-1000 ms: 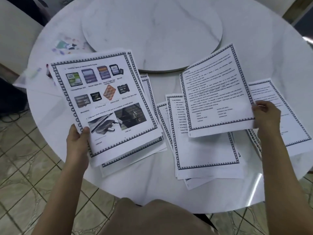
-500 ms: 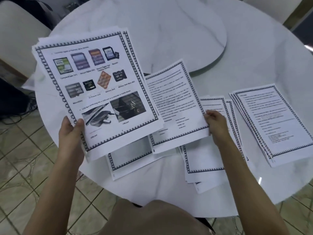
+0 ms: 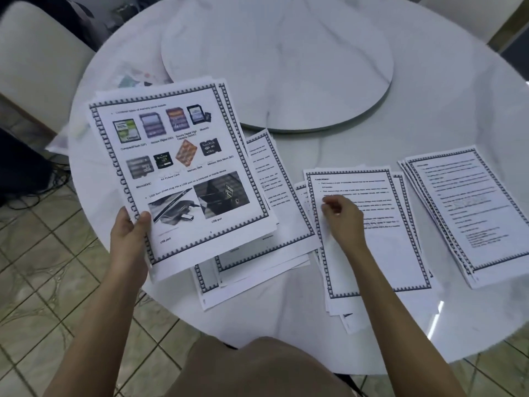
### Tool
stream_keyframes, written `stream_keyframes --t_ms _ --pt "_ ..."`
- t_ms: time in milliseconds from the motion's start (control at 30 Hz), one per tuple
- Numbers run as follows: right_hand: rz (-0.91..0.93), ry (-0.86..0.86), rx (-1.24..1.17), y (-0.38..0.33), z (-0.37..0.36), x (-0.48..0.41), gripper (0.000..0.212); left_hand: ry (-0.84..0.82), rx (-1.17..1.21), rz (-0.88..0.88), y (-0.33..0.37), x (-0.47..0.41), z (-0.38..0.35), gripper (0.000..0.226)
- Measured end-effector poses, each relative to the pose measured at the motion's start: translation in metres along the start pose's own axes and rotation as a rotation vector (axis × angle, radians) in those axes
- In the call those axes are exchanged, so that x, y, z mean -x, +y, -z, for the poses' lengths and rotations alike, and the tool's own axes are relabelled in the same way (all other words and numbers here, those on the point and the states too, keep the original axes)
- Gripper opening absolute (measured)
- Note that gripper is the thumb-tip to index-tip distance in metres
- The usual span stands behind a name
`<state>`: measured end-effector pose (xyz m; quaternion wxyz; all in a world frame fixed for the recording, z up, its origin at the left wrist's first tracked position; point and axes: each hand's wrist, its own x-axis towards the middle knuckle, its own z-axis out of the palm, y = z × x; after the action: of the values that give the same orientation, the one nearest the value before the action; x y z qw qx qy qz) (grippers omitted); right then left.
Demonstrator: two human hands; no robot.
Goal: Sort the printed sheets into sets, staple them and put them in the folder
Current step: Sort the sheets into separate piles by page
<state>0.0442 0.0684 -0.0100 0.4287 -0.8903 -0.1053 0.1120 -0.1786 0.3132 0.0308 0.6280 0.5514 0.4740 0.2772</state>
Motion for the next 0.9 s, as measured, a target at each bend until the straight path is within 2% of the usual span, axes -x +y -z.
stream_keyframes --t_ms 100,233,400,500,733,833,900 --pt "-0.003 0.097 0.092 0.016 0.032 -0.008 0.025 -0.029 -0.014 0.031 -0.004 -0.001 -0.007 0.022" --pt "-0.136 0.183 0.231 0.054 0.075 -0.013 0.034 -0.062 -0.018 0.076 -0.011 0.001 -0.019 0.026" --pt "-0.308 0.199 0.44 0.081 0.096 -0.01 0.058 -0.096 -0.038 0.108 -0.02 0.005 -0.035 0.029" --pt "-0.349 0.18 0.487 0.08 0.096 -0.008 0.062 -0.098 -0.051 0.117 -0.024 0.007 -0.043 0.031" --pt "-0.373 0.189 0.423 0.081 0.094 -0.01 0.06 -0.099 -0.076 0.12 -0.032 0.015 -0.053 0.032" --pt "-0.337 0.205 0.385 0.085 0.098 -0.012 0.046 -0.092 -0.079 0.128 -0.036 0.018 -0.055 0.032" --pt "-0.287 0.216 0.274 0.086 0.104 -0.012 0.032 -0.089 -0.084 0.125 -0.037 0.02 -0.056 0.032"
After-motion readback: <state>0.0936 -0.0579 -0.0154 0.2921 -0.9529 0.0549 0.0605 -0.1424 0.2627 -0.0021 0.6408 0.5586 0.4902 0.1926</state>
